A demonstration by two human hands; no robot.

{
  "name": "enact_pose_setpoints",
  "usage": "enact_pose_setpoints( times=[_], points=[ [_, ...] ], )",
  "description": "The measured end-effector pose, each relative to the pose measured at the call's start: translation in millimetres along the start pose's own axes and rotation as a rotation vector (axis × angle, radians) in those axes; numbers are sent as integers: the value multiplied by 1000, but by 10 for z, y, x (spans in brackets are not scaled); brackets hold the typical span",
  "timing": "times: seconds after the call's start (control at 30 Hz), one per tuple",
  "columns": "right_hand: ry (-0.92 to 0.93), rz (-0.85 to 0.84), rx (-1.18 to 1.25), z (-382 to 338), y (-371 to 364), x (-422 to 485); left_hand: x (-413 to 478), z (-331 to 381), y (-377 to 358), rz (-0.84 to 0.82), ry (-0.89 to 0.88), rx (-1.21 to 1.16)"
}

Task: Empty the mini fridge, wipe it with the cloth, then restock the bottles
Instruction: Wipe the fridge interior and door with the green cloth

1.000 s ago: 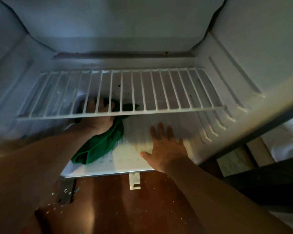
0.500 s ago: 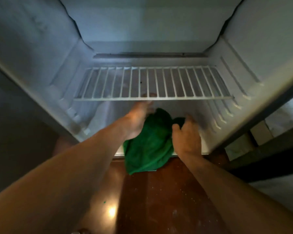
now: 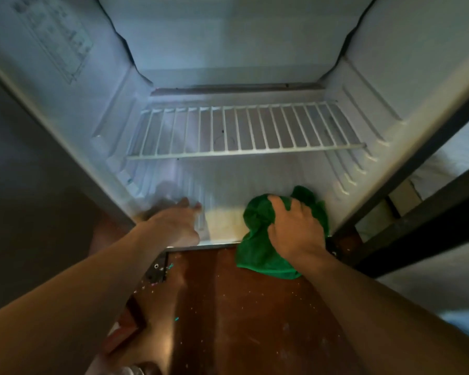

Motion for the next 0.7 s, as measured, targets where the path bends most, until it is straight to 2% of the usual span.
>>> enact_pose_setpoints(
  times=[0.2, 0.33, 0.43, 0.53, 0.7],
  points=[
    [-4, 36, 46, 107, -2, 389, 46, -2, 27, -105, -14, -30],
    [-17, 2, 70, 104, -125, 929, 133, -62, 23, -91, -28, -10],
    [-23, 54, 31, 12, -85, 1257, 138, -33, -11, -94, -61, 31],
    [-1, 65, 27, -54, -54, 1238, 159, -44, -25, -98, -62, 21],
    [55, -88, 11, -116, -86, 793, 161, -33, -2, -105, -73, 19]
  ],
)
Point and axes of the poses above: each hand's wrist, its own x-axis towards the middle knuckle, its own y-axis out of the back of the hand, z = x × y, the point moved 8 cm from there along x, towards the middle knuckle, and after that the axes turned 11 degrees about z, right-handed, at the moved point
